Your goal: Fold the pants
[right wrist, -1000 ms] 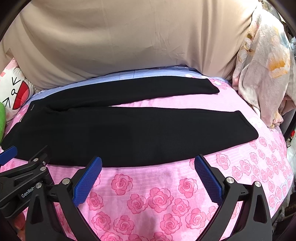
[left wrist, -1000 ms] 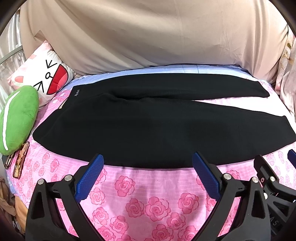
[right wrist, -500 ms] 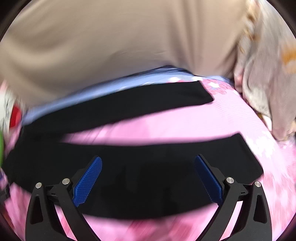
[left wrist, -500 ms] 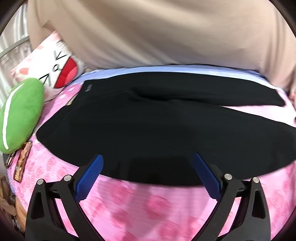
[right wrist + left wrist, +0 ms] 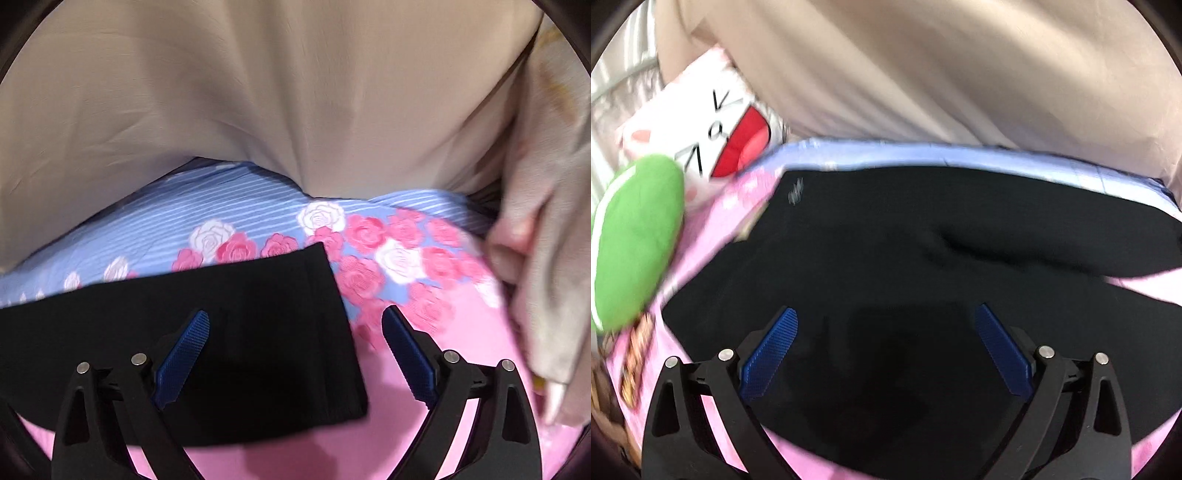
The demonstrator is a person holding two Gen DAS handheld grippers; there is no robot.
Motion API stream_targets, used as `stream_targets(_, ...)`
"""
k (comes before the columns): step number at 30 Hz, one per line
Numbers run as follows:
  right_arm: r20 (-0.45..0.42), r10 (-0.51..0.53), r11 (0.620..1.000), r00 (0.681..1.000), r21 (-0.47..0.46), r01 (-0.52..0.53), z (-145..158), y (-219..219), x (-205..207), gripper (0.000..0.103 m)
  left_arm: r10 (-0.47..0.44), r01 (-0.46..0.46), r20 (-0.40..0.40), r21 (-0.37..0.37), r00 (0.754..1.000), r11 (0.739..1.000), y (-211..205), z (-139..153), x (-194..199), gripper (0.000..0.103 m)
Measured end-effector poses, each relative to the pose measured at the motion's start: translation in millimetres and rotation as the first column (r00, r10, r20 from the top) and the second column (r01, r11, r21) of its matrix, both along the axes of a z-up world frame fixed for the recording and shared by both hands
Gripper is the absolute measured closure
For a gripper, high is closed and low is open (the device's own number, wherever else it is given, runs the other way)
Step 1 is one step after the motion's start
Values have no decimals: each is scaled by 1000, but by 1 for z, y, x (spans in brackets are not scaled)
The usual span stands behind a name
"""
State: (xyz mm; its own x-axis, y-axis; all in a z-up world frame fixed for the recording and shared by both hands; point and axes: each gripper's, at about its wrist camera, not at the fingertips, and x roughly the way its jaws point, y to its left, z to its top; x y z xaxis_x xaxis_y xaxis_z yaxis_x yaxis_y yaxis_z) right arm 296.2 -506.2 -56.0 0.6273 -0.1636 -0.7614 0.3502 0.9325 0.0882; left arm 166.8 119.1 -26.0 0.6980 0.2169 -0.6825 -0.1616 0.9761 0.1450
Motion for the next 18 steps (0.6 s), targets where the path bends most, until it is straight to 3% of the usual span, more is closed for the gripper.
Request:
stream_targets(4, -55, 31, 1000, 998, 4, -30, -18, -4, 22, 13, 11, -16, 94, 54, 996, 998, 26, 24, 40, 8)
stream_targets(5, -30, 52, 999, 998, -10, -52, -18, -2, 24, 15, 15, -21, 110, 55, 994, 998, 34, 29, 52, 8)
stream_targets(8, 4, 65, 998, 998, 19, -65, -17, -4, 26, 29, 88, -98, 126, 72, 988, 993, 78, 38, 106, 6)
stream_targets(11, 7, 43, 998, 999, 37, -43, -16, -8, 27, 52, 138, -139, 45, 23, 989, 990, 122, 34, 164, 6)
stream_targets(12, 6, 39, 998, 999, 50, -39, -15, -11, 27, 64, 176, -175, -3, 21, 984, 984, 140, 27, 190, 6)
stream_targets(14, 8, 44, 996, 999, 78, -44, -14, -17, 33, 78, 201, -201, -63, 5, 977, 979, 162, 12, 220, 6)
stream_targets(18, -10, 55, 997, 998, 55, -54, -10, -13, 36, 82, 260, -273, -228, -25, 938, 962, 196, -33, 261, 7)
